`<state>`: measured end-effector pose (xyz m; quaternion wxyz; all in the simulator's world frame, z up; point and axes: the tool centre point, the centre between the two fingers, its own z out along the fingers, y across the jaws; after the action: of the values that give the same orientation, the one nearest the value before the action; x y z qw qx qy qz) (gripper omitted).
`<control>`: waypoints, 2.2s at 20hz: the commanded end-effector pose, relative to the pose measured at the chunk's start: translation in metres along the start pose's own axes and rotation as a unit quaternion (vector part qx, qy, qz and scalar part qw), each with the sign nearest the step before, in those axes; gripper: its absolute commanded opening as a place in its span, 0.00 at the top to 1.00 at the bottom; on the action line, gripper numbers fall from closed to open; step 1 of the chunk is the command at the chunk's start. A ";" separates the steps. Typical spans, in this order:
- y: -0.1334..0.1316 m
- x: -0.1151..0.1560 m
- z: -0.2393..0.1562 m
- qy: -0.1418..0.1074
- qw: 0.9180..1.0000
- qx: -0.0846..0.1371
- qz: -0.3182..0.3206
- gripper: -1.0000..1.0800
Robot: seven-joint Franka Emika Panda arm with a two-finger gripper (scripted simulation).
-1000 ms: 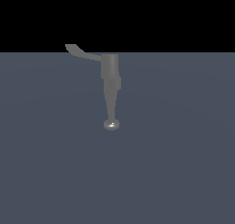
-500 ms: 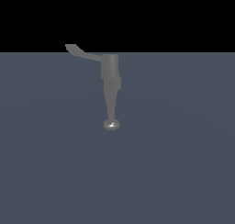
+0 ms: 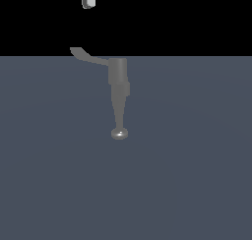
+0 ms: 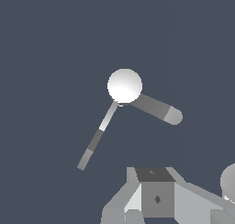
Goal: Turn on the faucet by rotating a designated handle.
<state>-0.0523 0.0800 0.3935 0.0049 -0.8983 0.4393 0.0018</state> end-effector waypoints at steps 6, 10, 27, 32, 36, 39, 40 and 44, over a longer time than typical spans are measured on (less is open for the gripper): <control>-0.035 0.004 0.030 0.000 0.996 -0.001 0.086 1.00; -0.052 0.005 0.047 0.001 0.991 -0.001 0.131 1.00; -0.093 0.005 0.095 0.004 0.971 -0.003 0.241 1.00; -0.094 0.005 0.096 0.005 0.970 -0.003 0.243 1.00; -0.088 0.002 0.096 0.004 0.970 -0.003 0.243 1.00; -0.080 -0.002 0.096 0.004 0.970 -0.003 0.243 1.00; -0.078 -0.003 0.096 0.004 0.970 -0.003 0.243 1.00; -0.067 -0.009 0.096 0.005 0.970 -0.003 0.243 1.00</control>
<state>0.0012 0.1303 0.2999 0.0021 -0.7648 0.6443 -0.0016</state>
